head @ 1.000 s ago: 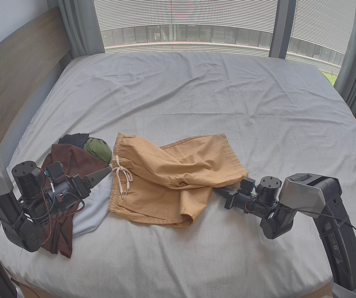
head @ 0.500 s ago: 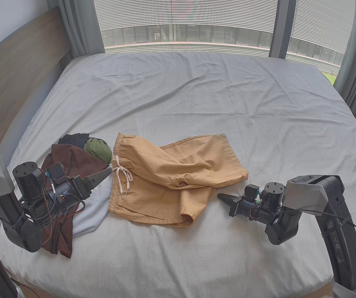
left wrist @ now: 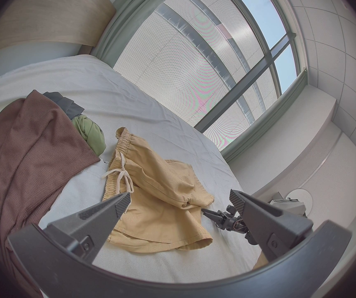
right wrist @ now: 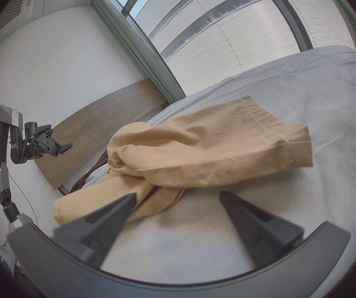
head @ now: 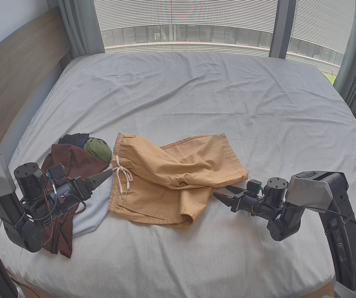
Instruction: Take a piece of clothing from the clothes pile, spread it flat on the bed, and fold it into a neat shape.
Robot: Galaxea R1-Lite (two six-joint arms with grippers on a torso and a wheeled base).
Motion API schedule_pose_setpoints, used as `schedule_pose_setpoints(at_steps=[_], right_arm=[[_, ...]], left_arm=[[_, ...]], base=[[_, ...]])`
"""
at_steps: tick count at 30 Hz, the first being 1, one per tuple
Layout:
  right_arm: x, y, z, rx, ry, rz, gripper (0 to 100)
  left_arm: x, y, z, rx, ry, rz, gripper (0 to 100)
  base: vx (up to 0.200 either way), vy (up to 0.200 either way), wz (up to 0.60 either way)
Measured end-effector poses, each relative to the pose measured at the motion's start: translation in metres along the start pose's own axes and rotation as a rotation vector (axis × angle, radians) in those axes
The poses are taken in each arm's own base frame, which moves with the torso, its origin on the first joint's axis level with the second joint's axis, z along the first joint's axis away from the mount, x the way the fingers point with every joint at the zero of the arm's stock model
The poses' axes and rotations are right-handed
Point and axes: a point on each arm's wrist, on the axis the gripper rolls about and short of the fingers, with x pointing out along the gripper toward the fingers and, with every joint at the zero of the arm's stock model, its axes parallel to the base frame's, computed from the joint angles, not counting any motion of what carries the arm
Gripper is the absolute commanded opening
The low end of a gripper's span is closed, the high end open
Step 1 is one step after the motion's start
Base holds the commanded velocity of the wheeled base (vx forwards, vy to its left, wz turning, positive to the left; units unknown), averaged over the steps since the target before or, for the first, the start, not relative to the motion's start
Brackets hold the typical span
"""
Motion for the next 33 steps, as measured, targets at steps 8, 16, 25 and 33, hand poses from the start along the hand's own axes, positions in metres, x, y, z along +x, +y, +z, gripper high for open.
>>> schedule_pose_setpoints(at_steps=[8, 16, 25, 33], right_arm=[[0.01, -0.001, 0.0, -0.001, 0.002, 0.008, 100], [0.017, 0.001, 0.0, -0.002, 0.006, 0.015, 100], [0.026, 0.006, -0.001, 0.018, 0.005, 0.035, 0], [0.028, 0.008, -0.002, 0.026, -0.01, 0.045, 0]], left_arm=[[0.001, 0.0, -0.002, -0.003, 0.008, -0.002, 100], [0.002, 0.0, -0.005, -0.007, 0.018, -0.002, 100], [0.003, 0.0, -0.006, -0.008, 0.021, -0.003, 100], [0.003, 0.0, -0.006, -0.009, 0.024, -0.002, 100]], base=[[0.0, 0.0, 0.0], [0.0, 0.0, 0.0], [0.0, 0.0, 0.0], [0.0, 0.0, 0.0]])
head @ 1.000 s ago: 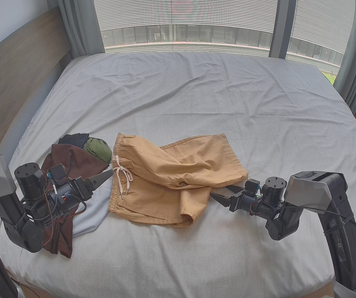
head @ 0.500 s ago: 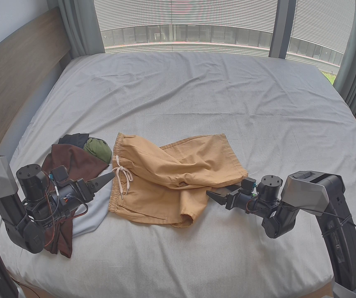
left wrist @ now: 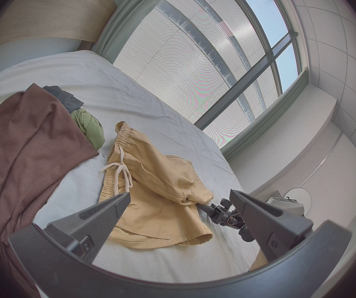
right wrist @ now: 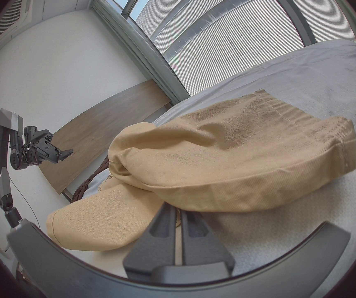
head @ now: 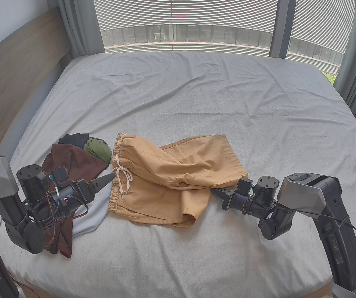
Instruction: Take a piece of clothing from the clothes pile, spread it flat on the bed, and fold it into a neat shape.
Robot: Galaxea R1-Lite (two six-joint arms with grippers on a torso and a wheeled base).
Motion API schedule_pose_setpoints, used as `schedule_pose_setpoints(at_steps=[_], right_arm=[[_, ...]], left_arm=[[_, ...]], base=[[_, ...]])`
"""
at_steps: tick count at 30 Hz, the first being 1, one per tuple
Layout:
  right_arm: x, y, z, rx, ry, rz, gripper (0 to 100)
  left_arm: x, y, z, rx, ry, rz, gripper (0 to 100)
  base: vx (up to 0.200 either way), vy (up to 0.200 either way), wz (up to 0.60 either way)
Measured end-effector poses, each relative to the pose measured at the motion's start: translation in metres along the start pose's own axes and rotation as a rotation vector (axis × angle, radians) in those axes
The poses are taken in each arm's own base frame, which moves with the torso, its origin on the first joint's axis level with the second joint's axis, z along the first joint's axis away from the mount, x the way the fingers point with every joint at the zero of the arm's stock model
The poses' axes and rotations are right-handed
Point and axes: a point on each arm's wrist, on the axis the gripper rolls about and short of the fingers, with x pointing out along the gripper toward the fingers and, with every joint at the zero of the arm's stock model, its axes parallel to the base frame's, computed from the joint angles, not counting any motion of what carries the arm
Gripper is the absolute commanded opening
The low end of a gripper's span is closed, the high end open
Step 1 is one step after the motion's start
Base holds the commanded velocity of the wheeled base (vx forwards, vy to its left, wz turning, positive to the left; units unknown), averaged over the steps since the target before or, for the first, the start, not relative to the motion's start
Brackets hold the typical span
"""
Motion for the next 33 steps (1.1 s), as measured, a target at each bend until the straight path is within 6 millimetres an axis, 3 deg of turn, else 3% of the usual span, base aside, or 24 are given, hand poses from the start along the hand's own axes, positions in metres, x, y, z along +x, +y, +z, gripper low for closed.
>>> schedule_pose_setpoints(at_steps=[14, 23, 33], right_arm=[[-0.03, 0.01, -0.015, 0.037, 0.058, -0.055, 0], [-0.052, 0.019, -0.004, 0.055, 0.075, -0.136, 0], [-0.064, 0.012, 0.003, 0.074, 0.064, -0.184, 0]], left_arm=[[0.0, 0.0, 0.0, 0.0, 0.0, -0.001, 100], [0.0, -0.001, 0.001, 0.003, -0.004, -0.003, 100], [0.0, 0.0, 0.001, 0.002, -0.003, -0.002, 100]], base=[[0.0, 0.0, 0.0], [0.0, 0.0, 0.0], [0.0, 0.0, 0.0]])
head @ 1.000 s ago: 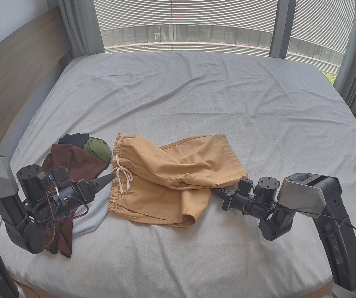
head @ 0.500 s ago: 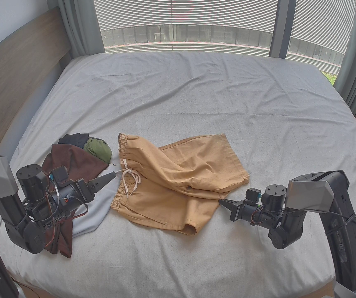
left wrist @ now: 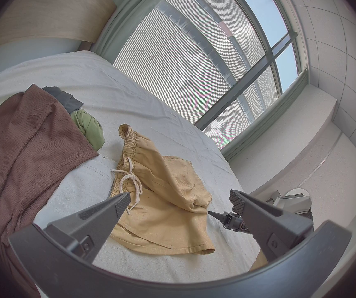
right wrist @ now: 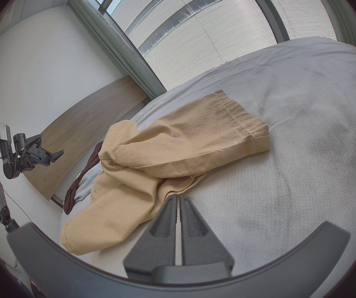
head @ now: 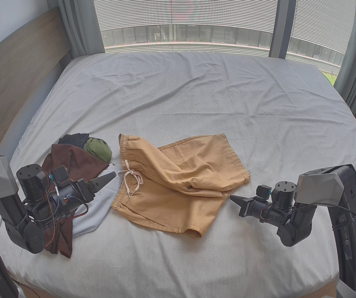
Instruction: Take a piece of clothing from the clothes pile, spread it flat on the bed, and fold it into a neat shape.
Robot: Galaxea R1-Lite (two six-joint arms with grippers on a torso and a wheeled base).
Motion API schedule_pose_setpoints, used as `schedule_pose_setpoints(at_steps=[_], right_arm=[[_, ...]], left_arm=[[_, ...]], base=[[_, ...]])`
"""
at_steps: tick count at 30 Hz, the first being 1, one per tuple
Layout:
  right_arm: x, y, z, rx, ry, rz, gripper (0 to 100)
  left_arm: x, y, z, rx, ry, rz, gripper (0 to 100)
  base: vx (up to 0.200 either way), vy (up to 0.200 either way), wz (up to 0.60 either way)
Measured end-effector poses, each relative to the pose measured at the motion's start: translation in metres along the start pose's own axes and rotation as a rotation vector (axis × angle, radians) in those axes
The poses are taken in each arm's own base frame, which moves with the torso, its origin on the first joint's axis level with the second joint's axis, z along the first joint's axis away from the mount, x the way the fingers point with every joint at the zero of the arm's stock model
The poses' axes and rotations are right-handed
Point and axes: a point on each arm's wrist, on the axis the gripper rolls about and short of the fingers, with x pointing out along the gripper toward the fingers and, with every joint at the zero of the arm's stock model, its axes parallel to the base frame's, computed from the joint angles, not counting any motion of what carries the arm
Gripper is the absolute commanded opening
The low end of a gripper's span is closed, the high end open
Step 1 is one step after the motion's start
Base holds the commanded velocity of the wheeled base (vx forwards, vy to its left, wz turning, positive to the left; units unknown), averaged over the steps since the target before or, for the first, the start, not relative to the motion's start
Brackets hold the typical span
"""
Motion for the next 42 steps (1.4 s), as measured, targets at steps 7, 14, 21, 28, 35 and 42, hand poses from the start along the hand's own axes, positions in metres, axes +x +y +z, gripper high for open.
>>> schedule_pose_setpoints(at_steps=[7, 14, 21, 28, 35, 42], right_arm=[[-0.001, 0.0, -0.001, 0.021, 0.006, 0.0, 100], [0.001, 0.005, -0.002, 0.109, 0.008, 0.007, 100], [0.007, 0.01, -0.001, 0.203, -0.012, 0.001, 100], [0.012, 0.012, 0.002, 0.244, -0.024, 0.013, 0], [0.02, 0.012, -0.001, 0.242, -0.031, 0.027, 0], [0.026, 0.011, -0.007, 0.245, -0.031, 0.032, 0]], left_arm=[[0.0, 0.0, 0.0, 0.0, 0.001, -0.001, 100], [0.0, 0.0, -0.001, -0.001, 0.002, 0.0, 100], [0.0, 0.0, -0.001, -0.001, 0.002, 0.0, 100], [0.001, 0.0, -0.001, -0.001, 0.004, -0.001, 100], [0.001, -0.001, -0.001, -0.001, 0.005, -0.002, 100], [0.0, -0.001, -0.001, -0.001, 0.004, -0.002, 100]], base=[[0.0, 0.0, 0.0], [0.0, 0.0, 0.0], [0.0, 0.0, 0.0], [0.0, 0.0, 0.0], [0.0, 0.0, 0.0], [0.0, 0.0, 0.0]])
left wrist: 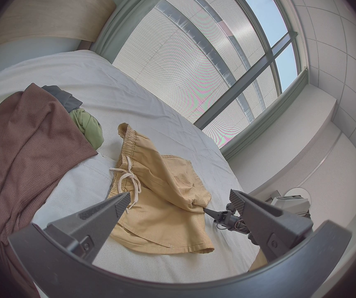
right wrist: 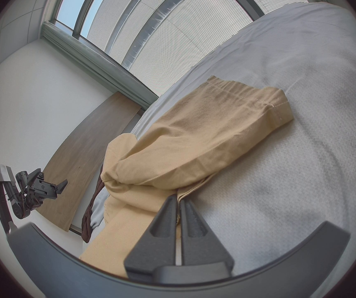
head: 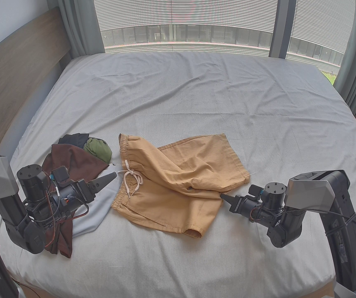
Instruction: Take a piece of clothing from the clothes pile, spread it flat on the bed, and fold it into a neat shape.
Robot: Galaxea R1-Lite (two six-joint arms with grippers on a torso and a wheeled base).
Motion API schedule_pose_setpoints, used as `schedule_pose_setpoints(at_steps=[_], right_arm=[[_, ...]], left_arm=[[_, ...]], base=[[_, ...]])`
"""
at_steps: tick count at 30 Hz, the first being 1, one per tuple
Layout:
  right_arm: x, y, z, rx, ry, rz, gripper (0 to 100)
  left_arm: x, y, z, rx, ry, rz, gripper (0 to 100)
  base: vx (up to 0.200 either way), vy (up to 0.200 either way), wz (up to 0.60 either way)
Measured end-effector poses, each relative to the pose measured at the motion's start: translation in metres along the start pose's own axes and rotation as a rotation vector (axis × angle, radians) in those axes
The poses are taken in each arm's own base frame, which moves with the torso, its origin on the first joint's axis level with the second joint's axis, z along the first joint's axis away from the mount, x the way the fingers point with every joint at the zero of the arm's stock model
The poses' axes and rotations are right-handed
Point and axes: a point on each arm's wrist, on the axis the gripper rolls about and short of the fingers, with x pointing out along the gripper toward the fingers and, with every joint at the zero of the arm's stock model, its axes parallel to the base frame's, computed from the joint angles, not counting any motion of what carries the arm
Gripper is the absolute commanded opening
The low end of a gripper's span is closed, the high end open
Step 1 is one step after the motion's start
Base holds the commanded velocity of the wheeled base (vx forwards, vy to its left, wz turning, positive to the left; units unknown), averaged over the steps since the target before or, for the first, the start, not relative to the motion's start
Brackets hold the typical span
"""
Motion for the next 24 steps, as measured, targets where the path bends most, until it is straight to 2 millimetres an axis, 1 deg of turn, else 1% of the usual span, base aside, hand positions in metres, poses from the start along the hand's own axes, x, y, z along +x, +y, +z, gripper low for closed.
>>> schedule_pose_setpoints(at_steps=[4, 7, 17, 24], right_arm=[[-0.005, -0.001, -0.003, 0.009, 0.016, -0.013, 0], [-0.012, 0.001, 0.0, 0.016, 0.022, -0.023, 0], [-0.037, 0.004, 0.012, 0.028, 0.022, -0.063, 0], [-0.054, 0.006, 0.025, 0.032, 0.005, -0.087, 0]], left_arm=[[0.0, 0.0, 0.0, 0.0, 0.0, 0.0, 100], [0.0, 0.0, 0.0, 0.0, 0.0, 0.0, 100], [0.001, -0.002, -0.001, 0.003, 0.002, -0.006, 100], [0.001, -0.002, 0.0, 0.003, 0.002, -0.006, 100]], base=[[0.0, 0.0, 0.0], [0.0, 0.0, 0.0], [0.0, 0.0, 0.0], [0.0, 0.0, 0.0]])
